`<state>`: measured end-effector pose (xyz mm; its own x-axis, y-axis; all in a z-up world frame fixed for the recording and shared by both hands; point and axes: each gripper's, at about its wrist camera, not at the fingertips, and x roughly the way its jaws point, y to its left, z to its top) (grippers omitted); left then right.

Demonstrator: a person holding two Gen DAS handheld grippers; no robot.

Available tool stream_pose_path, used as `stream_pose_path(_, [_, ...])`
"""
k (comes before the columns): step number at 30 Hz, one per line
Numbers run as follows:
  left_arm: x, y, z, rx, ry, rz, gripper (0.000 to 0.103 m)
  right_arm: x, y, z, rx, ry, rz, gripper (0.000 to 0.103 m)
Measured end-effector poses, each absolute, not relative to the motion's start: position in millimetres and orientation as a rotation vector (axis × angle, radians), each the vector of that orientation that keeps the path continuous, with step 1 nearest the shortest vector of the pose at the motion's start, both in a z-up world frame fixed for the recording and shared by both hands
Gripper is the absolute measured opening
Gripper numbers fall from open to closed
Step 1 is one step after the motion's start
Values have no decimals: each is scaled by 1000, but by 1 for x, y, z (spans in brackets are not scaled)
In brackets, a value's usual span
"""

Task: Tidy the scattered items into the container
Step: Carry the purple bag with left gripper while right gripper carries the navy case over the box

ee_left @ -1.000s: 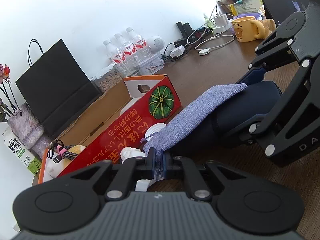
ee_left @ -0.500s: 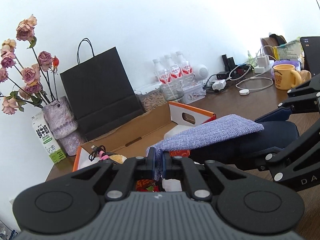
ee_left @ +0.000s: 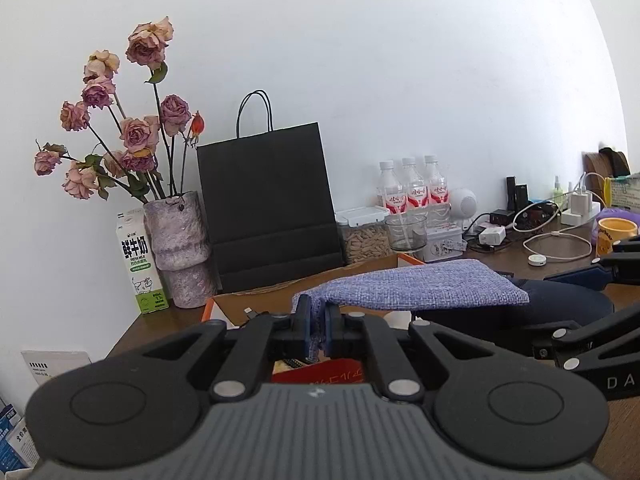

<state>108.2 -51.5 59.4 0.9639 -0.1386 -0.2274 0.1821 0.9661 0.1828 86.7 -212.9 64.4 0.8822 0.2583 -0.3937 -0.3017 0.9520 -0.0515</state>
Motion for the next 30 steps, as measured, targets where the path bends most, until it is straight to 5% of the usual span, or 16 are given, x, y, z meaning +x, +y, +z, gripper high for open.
stream_pose_path(25, [197,-34,85,-41,148,-79,7,189,-196,93,-9,267,226,60])
stream_pose_path(27, [208,-31,84,-62,151,-69,7,204,-199,94,21,264,223,26])
stream_pose_path(30, [225,-27,80,-77,156,-58,7,229,-198,91,29,278,221,3])
